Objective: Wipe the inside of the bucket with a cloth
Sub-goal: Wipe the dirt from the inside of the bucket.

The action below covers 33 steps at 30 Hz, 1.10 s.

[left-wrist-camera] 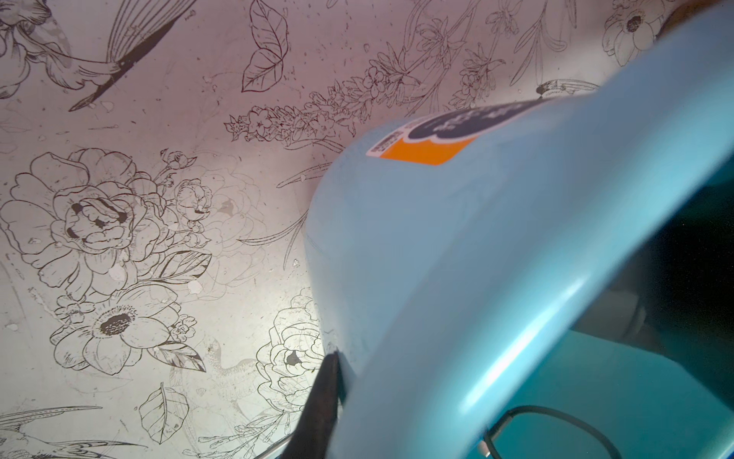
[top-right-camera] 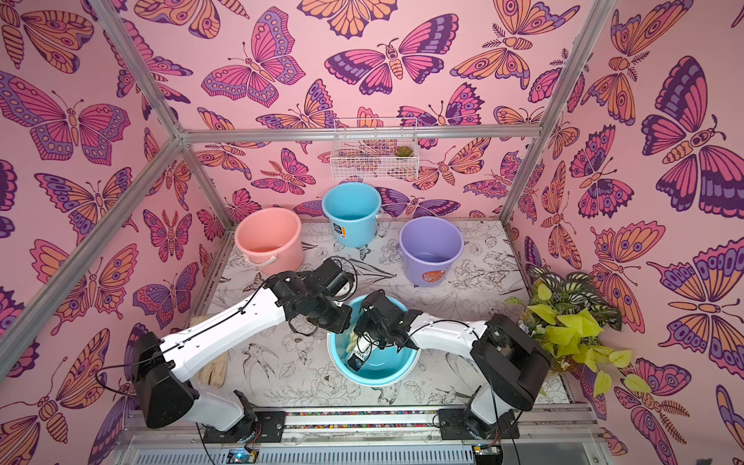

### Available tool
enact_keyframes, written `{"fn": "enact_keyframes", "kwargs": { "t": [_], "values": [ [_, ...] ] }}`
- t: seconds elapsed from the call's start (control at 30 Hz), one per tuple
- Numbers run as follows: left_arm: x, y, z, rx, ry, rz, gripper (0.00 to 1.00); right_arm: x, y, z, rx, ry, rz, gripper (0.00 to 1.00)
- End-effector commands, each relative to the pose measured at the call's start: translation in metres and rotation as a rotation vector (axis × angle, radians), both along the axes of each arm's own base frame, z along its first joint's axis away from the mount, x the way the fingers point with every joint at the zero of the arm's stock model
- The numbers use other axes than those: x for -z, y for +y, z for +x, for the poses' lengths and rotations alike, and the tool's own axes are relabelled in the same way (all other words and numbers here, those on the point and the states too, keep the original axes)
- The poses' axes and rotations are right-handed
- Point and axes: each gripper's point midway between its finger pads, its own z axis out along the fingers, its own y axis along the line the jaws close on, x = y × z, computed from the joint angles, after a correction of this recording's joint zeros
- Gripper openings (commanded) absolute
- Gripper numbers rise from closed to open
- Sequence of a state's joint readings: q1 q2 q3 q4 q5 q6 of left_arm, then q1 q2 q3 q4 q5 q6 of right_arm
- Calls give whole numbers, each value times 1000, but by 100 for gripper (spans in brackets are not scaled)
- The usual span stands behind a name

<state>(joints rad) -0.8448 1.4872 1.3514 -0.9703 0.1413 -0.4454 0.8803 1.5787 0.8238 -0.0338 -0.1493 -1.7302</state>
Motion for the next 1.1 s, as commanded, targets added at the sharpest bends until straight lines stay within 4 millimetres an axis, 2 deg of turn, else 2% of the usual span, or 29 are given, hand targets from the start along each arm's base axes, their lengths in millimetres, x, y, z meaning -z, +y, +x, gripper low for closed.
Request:
{"fn": "enact_keyframes", "kwargs": {
  "t": [0.0,0.13,0.17,0.5,0.73,0.93,1.07],
  "values": [
    [-29,-21,-8,69,-20,-131,0,11,-7,-2,37,63,-37,0],
    [-26,-19,-3,54,-29,-105,0,4,-9,-1,50,57,-33,0],
    [-24,-17,-2,46,-28,-90,0,-14,-7,-1,51,34,1,0],
    [-16,-16,4,25,-20,-45,0,-86,-16,-12,50,-49,108,0],
    [-12,-17,7,15,-16,-34,0,-134,-31,-23,55,-122,135,0],
    [-11,-17,7,8,-15,-30,0,-162,-48,-26,83,-190,112,0],
    [-10,-17,7,7,-11,-26,0,-172,-63,-27,103,-229,46,0]
  ]
}}
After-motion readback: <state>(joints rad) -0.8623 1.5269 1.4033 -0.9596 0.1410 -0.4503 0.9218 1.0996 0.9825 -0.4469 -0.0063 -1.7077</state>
